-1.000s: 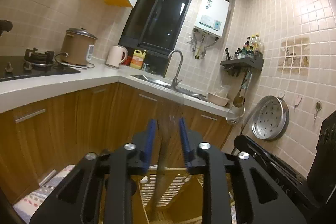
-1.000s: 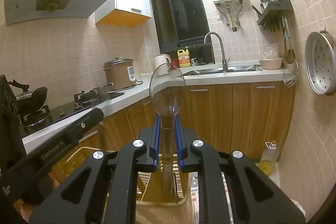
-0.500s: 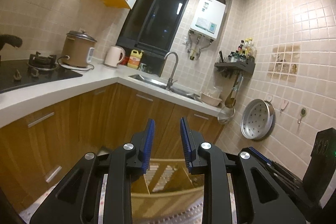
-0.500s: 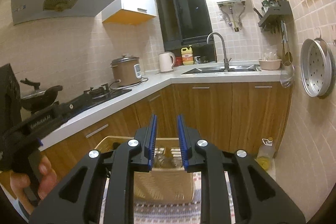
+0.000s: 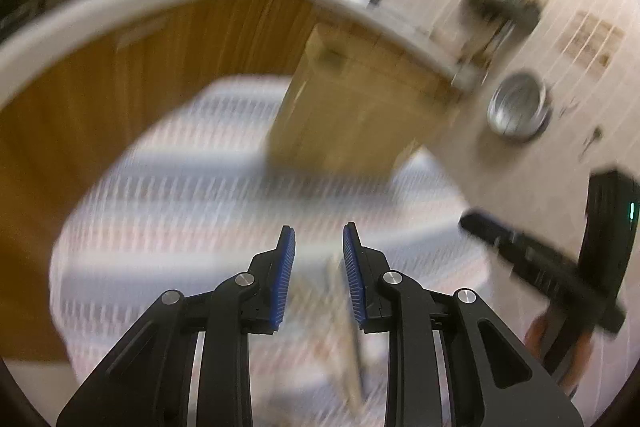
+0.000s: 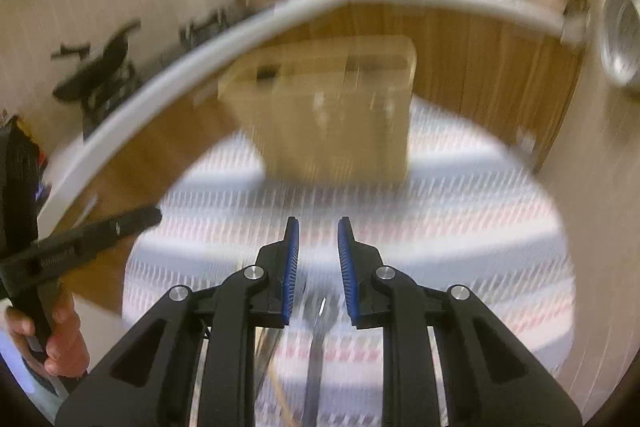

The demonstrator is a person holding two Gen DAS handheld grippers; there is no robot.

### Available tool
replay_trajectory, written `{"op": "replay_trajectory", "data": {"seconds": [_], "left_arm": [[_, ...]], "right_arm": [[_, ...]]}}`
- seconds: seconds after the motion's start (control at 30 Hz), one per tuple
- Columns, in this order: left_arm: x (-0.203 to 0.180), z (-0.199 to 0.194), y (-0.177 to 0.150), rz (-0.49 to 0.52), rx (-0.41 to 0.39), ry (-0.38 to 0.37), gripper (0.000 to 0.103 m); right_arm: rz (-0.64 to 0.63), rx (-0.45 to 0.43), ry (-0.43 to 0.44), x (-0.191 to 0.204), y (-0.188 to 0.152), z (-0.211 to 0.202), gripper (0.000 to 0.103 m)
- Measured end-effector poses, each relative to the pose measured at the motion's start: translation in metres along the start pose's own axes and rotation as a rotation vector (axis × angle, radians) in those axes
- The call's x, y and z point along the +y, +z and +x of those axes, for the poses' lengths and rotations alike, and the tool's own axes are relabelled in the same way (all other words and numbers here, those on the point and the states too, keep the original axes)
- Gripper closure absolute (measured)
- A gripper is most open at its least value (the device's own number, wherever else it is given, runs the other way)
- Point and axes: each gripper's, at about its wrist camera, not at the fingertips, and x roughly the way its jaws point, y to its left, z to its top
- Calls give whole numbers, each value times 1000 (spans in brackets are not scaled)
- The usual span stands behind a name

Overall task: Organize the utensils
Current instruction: 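Grasp a wooden chopstick with the left tool while the right tool grasps a clear spoon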

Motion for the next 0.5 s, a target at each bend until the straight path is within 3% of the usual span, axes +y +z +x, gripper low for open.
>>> {"op": "replay_trajectory", "data": {"seconds": [0.23, 0.4, 0.47, 0.5], "left_arm": [[57, 6, -73, -132, 160, 114, 79], [66, 19, -86, -169, 161, 147, 79], [59, 22, -85, -124, 144, 186, 77], [53, 25, -84, -87, 136, 205, 69]], "right_arm": [[13, 136, 5, 1, -41, 29, 85], [58, 204, 24, -5, -54, 42, 85], [73, 237, 29, -7, -59, 47, 85], [78, 251, 31, -9, -60, 49, 85]]}}
